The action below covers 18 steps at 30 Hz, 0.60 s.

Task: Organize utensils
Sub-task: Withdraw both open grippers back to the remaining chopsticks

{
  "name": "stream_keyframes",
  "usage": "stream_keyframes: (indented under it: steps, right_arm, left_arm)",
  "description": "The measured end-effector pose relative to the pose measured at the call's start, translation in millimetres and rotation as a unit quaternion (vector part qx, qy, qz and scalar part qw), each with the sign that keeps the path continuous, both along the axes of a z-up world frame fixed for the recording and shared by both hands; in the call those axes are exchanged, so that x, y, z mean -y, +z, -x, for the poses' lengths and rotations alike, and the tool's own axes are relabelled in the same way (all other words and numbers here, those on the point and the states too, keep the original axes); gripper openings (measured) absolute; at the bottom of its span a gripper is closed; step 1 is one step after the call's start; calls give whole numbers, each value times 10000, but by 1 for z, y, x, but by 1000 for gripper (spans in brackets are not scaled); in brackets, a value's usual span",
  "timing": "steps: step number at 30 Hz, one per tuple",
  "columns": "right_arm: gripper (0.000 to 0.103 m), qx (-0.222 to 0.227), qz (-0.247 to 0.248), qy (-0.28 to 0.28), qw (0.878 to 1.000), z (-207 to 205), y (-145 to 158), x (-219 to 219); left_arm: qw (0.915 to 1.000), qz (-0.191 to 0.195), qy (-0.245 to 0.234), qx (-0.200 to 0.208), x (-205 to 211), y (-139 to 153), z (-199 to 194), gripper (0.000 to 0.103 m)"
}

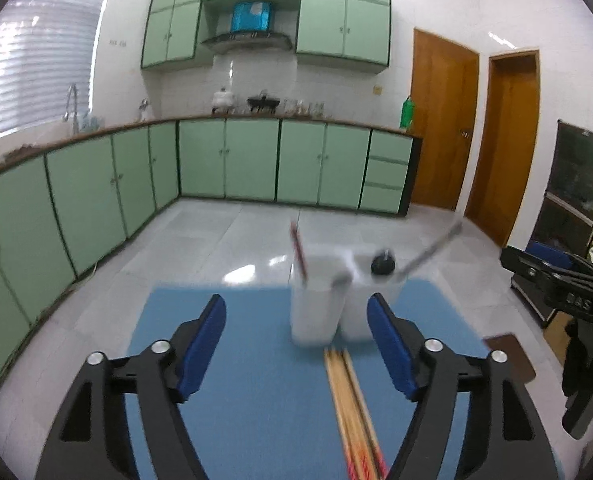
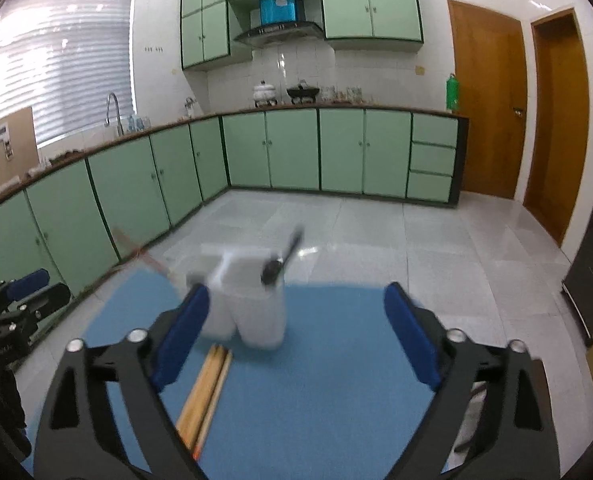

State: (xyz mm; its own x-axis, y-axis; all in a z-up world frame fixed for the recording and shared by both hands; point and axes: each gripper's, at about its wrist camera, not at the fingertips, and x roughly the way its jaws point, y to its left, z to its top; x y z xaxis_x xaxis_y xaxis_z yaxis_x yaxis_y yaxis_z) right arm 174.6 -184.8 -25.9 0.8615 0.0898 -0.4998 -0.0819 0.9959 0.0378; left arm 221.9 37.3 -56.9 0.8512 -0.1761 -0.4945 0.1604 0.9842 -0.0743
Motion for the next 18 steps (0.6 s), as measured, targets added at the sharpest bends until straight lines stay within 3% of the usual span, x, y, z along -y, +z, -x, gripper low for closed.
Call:
stream_keyframes:
  steps: [11, 18]
  right_arm:
    - [90, -1048, -141, -141, 9943, 72, -108, -35]
    - [88, -1458, -96, 42, 9893, 91, -143, -73]
  left_arm:
    - [9923, -441, 241, -1129, -9, -114, 49, 75]
    - [9872, -544, 317, -1466, -11, -147, 60, 75]
